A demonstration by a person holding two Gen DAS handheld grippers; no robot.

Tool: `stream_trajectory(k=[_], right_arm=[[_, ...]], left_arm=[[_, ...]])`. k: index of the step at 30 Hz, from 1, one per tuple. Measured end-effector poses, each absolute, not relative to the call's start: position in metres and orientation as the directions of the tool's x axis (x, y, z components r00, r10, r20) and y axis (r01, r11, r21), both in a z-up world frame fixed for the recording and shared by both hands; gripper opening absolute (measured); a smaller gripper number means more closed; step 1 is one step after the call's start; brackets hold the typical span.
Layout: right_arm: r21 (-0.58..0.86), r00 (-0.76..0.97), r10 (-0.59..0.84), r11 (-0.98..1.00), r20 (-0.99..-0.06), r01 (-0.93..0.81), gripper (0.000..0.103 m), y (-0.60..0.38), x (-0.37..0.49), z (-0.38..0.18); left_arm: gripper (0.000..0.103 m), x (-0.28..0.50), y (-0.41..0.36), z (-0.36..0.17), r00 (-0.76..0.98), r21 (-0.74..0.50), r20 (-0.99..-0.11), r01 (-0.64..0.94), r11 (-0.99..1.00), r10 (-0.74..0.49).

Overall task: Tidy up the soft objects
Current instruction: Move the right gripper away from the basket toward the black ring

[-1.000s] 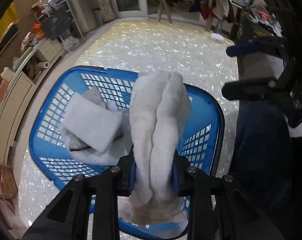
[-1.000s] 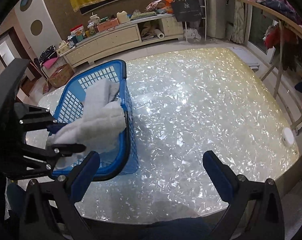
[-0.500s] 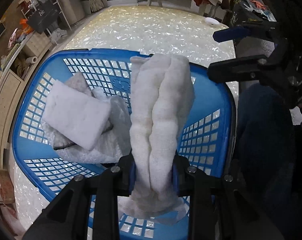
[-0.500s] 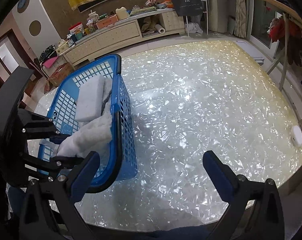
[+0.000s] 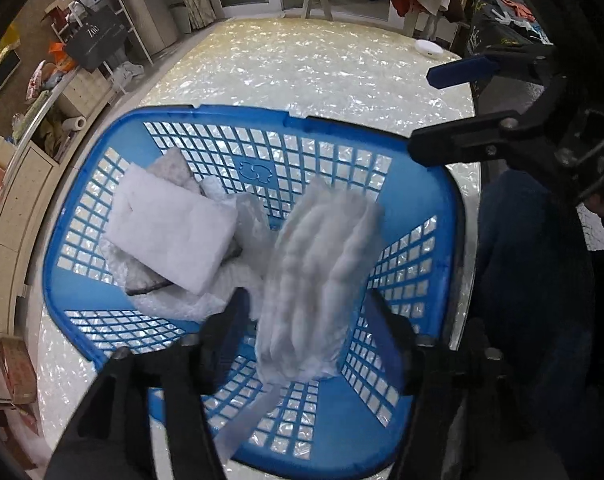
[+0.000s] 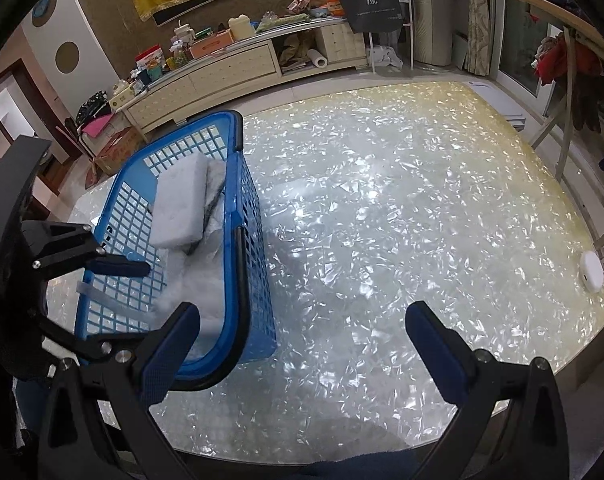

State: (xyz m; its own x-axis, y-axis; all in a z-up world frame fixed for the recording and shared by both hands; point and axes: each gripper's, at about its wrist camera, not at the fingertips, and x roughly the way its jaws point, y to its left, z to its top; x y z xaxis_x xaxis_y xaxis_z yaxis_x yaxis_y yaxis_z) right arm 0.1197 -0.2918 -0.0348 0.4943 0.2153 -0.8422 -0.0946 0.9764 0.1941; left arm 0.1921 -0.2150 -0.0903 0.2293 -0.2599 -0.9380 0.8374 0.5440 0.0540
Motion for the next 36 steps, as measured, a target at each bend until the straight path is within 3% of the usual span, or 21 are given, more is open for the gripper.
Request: stream_trajectory(k=[2, 4, 11, 14, 23, 36], right_arm=[[0.189, 0.497, 0.21, 0.978, -0.842, -0.095, 0.103, -0.29, 0.118, -0.032], [0.183, 0.503, 0.209, 0.978, -0.839, -0.101, 0.103, -0.286, 0.117, -0.028], [0.16, 0.535, 0.208, 0.978, -0.819, -0.136, 0.103, -0.265, 0.112, -0.009], [0.152, 0.544, 0.214, 0.976, -0.811, -0.158, 0.103, -0.253, 0.11, -0.002], [0.122, 0.539, 0.25, 0.957, -0.805, -0.262, 0.103, -0.193, 0.115, 0.009], [0.094, 0.426, 0.312, 0.882, -0.849, -0.461, 0.103, -0.069, 0.145, -0.012]], left_arm=[[0.065, 0.188, -0.21, -0.082, 0.252, 0.066, -0.93, 0.832, 0.551, -0.269], [0.08, 0.184, -0.204, -0.074, 0.269, 0.07, -0.922, 0.822, 0.565, -0.278], [0.09, 0.171, -0.173, -0.046, 0.355, 0.094, -0.888, 0.761, 0.643, -0.291], [0.103, 0.17, -0.151, -0.036, 0.371, 0.064, -0.879, 0.713, 0.698, -0.299], [0.103, 0.15, -0.073, -0.009, 0.478, 0.054, -0.832, 0.576, 0.816, -0.282], [0.103, 0.12, 0.058, -0.005, 0.589, 0.099, -0.8, 0.321, 0.942, -0.116]])
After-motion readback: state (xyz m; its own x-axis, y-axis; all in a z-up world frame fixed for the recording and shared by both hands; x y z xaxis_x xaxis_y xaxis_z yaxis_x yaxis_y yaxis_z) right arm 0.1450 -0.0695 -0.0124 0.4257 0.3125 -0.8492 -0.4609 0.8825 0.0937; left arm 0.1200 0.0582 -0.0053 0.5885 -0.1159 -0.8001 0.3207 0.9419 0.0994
